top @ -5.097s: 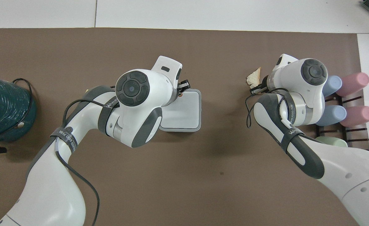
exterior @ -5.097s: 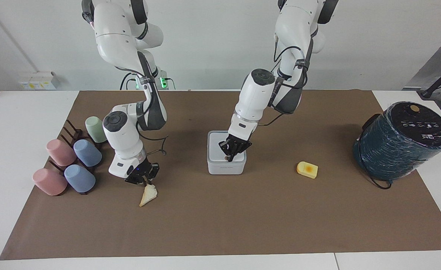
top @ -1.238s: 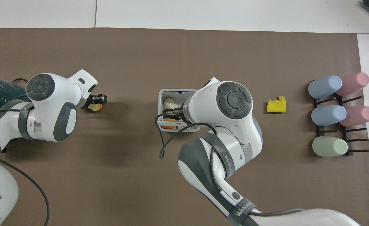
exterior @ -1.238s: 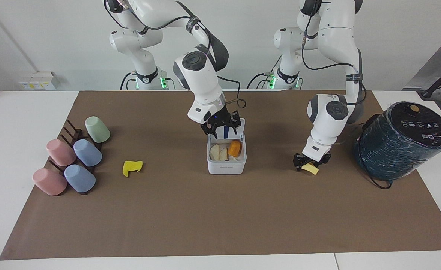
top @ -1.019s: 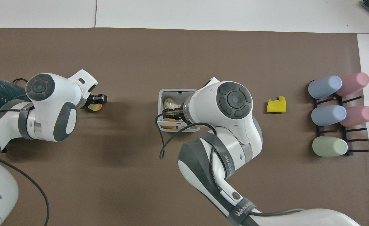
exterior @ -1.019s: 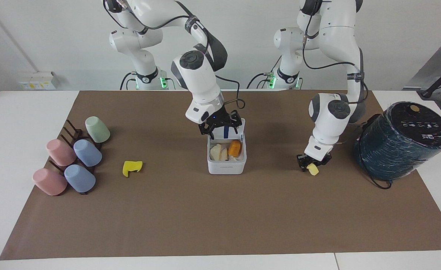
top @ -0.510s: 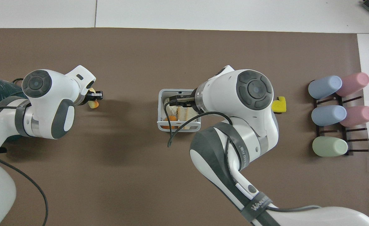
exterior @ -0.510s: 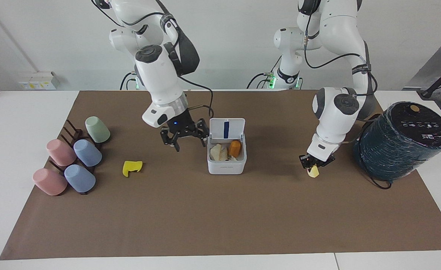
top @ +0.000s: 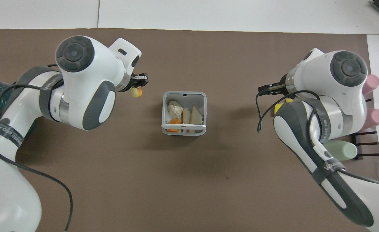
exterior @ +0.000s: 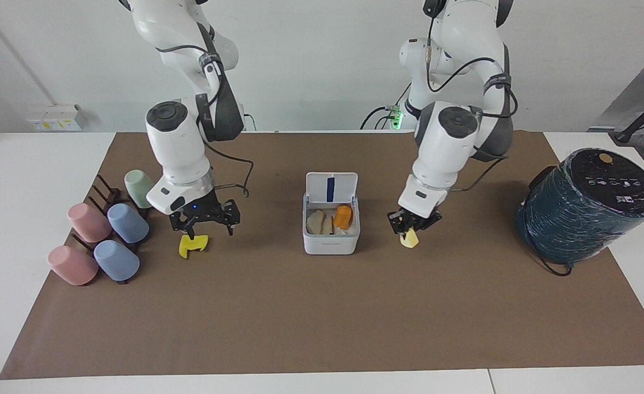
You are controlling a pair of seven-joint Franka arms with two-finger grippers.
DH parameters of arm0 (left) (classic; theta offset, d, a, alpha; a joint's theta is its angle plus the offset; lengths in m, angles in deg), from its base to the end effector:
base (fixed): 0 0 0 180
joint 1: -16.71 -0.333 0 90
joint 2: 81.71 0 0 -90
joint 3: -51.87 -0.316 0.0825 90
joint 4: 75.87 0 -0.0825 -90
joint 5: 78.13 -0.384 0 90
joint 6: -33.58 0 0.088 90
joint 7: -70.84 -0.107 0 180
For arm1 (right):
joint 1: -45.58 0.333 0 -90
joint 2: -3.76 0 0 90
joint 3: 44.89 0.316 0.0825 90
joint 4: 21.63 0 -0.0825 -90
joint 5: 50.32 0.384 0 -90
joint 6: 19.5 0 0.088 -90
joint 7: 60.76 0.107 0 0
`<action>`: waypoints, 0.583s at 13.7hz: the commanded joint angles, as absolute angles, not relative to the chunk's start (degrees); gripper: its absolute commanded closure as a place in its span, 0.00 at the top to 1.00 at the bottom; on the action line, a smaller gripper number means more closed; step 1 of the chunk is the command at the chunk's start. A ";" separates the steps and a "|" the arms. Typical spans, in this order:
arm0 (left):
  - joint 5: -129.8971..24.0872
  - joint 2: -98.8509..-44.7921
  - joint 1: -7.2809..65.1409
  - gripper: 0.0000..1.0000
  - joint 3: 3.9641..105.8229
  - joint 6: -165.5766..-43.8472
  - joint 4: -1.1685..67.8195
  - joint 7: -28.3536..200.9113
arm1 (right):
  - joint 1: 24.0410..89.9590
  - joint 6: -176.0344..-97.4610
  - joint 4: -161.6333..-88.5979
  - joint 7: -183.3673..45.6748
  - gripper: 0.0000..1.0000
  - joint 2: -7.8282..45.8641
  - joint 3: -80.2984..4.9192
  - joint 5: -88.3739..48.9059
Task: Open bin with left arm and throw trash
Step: 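Move the left gripper's cake over the bin while the right gripper grasps sponge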
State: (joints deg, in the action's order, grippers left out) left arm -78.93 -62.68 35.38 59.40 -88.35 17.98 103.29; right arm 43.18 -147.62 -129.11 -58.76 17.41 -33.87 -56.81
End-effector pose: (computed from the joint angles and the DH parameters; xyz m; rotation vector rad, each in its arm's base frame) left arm 0.6058 -0.2869 0.4414 3.0262 0.1715 0.1909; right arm 0.6206 0.0843 0.3998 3.0868 0.2656 0.2037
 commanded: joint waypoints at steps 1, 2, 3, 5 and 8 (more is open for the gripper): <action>-78.31 -61.23 39.81 0.00 58.46 -88.93 15.97 110.10 | 40.39 -151.94 -134.47 -65.05 1.00 17.03 -33.11 -60.76; -78.22 -61.23 41.22 0.00 58.54 -90.68 15.97 111.69 | 39.26 -153.87 -135.96 -66.72 1.00 17.04 -33.11 -62.87; -78.04 -61.31 42.54 0.00 58.55 -92.43 16.06 112.57 | 37.59 -156.06 -137.54 -68.22 1.00 17.21 -32.94 -63.07; -77.08 -61.32 44.30 0.00 58.55 -92.28 16.67 113.19 | 36.70 -158.01 -139.83 -70.24 1.00 18.00 -32.85 -63.07; -77.07 -61.49 46.41 0.10 58.55 -91.66 17.03 114.87 | 35.83 -161.79 -141.94 -70.78 1.00 19.23 -32.85 -62.72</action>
State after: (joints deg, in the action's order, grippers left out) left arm -77.96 -61.84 44.90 59.40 -91.71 17.51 113.96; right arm 37.57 -159.13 -140.12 -69.86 18.94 -33.89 -61.86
